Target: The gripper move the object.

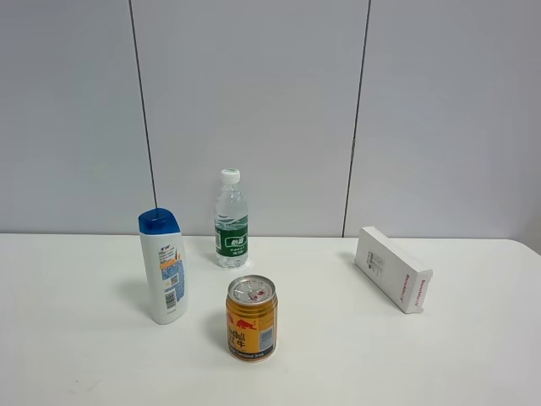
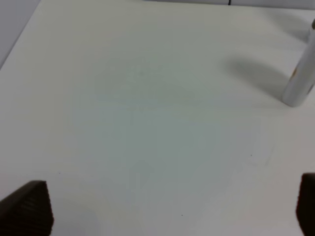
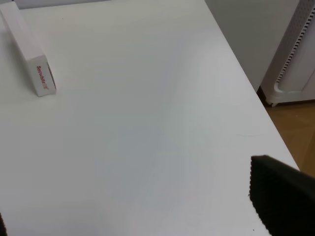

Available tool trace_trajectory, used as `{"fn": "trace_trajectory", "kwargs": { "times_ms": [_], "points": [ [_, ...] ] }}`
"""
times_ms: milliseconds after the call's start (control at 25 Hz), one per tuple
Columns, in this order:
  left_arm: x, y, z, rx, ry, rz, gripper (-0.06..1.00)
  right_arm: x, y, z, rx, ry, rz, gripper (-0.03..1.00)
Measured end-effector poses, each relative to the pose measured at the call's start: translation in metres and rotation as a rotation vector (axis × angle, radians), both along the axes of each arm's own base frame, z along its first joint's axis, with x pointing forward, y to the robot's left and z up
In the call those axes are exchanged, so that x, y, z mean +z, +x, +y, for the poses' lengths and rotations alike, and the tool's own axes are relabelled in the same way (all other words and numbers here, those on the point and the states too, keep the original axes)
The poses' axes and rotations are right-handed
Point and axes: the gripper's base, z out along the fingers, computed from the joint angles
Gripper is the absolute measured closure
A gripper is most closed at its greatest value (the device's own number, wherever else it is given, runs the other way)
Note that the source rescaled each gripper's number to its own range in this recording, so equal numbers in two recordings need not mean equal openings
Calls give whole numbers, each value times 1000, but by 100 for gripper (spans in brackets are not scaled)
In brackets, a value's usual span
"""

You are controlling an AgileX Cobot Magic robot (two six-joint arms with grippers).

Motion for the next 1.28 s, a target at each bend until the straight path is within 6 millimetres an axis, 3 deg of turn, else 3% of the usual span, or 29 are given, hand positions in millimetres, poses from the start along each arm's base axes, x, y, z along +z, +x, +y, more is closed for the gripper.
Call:
{"fn": "trace_trajectory", "kwargs": {
  "times_ms": [1280],
  "points": [
    [0, 0, 0, 0, 0, 0, -6, 0, 0, 0, 0, 0, 0, -3]
  ]
}}
